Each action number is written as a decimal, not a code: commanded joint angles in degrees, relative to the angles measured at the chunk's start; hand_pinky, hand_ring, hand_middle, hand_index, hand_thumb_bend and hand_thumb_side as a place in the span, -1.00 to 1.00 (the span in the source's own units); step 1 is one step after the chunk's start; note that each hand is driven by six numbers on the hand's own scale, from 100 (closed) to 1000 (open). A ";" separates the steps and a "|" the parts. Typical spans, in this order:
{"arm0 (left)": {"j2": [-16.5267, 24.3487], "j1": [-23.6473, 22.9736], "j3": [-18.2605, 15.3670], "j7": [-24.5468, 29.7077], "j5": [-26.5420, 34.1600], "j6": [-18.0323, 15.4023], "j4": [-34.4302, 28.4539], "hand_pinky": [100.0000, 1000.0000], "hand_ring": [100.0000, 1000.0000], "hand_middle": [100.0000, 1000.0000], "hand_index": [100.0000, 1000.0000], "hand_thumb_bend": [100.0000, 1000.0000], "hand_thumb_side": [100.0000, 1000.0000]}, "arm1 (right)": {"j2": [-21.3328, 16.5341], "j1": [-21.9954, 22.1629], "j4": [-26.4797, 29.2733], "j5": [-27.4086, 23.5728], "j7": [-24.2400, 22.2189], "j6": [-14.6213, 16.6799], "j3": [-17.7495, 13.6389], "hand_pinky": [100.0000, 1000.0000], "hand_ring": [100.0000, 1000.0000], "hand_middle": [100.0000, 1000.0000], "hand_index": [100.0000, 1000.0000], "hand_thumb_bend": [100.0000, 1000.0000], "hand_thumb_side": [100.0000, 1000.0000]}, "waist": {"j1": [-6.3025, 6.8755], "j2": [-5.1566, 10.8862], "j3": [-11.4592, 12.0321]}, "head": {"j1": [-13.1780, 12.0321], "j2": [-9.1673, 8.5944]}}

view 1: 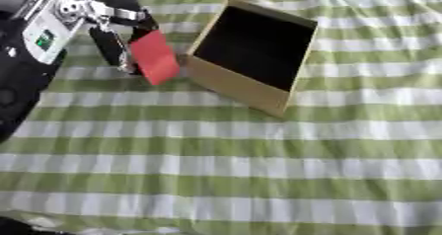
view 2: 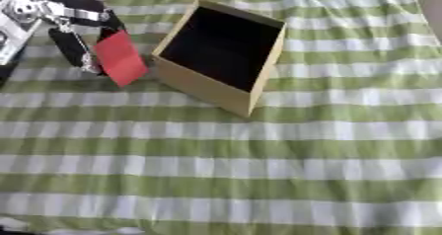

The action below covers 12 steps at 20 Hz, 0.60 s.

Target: Pick up objects on the table and place them in the box.

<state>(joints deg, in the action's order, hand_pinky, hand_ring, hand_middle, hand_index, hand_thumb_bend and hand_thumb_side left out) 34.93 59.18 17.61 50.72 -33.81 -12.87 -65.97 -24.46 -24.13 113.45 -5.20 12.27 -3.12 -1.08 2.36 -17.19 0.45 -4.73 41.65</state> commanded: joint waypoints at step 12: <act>-1.57 9.03 -6.11 0.63 -0.44 6.70 -3.34 0.52 -0.23 -0.52 -0.21 -0.85 -1.00 | -0.90 -0.73 1.14 -0.15 0.50 0.20 -0.77 0.76 0.41 0.39 0.74 -1.00 0.13 | -0.24 1.32 -0.16 | 0.23 -2.20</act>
<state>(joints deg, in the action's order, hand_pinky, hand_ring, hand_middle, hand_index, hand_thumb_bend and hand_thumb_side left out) 33.13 66.63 12.86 51.51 -34.10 -7.40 -68.63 -24.46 -24.16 113.45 -5.20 12.64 -3.03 -1.40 2.24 -17.10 0.28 -4.41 40.27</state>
